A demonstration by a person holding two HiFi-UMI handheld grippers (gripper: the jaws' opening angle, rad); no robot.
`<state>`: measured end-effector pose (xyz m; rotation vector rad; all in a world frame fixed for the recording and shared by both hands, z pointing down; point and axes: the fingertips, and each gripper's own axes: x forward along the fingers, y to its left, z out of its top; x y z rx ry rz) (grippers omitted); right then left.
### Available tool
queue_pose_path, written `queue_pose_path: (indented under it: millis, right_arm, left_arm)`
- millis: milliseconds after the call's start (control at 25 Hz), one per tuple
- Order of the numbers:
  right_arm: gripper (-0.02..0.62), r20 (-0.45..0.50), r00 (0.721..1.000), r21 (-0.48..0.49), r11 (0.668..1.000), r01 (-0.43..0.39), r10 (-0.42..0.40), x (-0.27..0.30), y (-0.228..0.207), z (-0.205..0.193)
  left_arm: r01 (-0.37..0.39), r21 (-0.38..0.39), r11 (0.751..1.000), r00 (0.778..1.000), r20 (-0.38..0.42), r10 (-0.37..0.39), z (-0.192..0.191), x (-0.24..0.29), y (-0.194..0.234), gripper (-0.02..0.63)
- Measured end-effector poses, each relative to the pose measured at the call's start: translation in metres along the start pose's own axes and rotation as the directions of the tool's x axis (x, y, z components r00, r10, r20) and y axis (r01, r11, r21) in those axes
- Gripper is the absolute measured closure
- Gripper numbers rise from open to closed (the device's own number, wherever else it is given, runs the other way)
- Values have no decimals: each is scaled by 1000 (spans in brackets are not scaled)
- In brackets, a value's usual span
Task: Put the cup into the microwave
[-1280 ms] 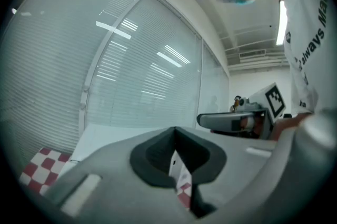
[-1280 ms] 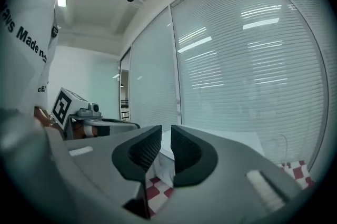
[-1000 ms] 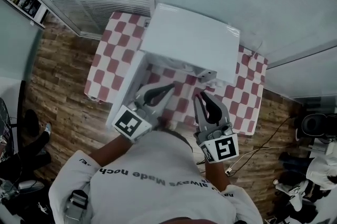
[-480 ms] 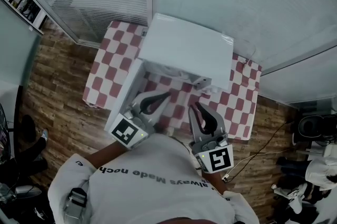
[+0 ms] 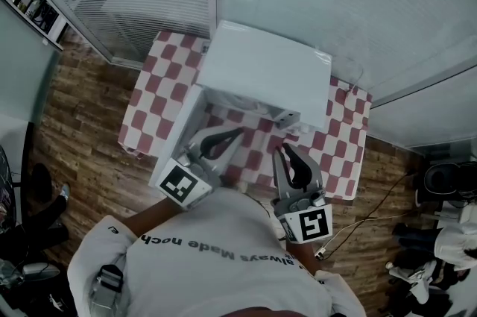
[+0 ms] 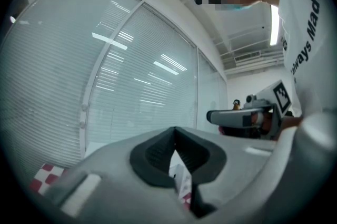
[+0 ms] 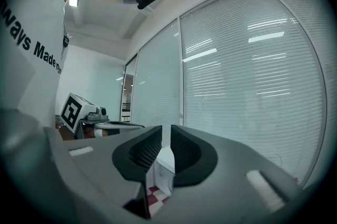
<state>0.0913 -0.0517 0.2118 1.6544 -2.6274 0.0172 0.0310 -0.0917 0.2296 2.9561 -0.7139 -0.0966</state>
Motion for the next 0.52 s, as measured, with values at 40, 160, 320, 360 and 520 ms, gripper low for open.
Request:
queue_pose_path:
  millis: [40,160,320,360,520]
  right_arm:
    - [543,6,1000,4,1000,4,-4,1,0,1]
    - [543,13,1000,5,1000,1,-1,1,0,2]
    - [543,-8,1000,-3,1000,3,-3,1,-3,-2]
    - [543,-8,1000,-2,1000,4,-4,1,-4,-2]
    - [543,-10,1000,-1,1000,6,-6,3,-3,-2]
  left_arm:
    - [0,1,1000,1000,-1,0,0,0,0,603]
    - [-3,2,1000,1000,1,3,0,-1,1,603]
    - [-10,-5,1000,1000,-4,10,0,-1,4,603]
    - [-11,-9,1000,1000,-6,11,-1,-1,5,603]
    - [-15,-18,1000,1000,-7,14,-2,-2,9,603]
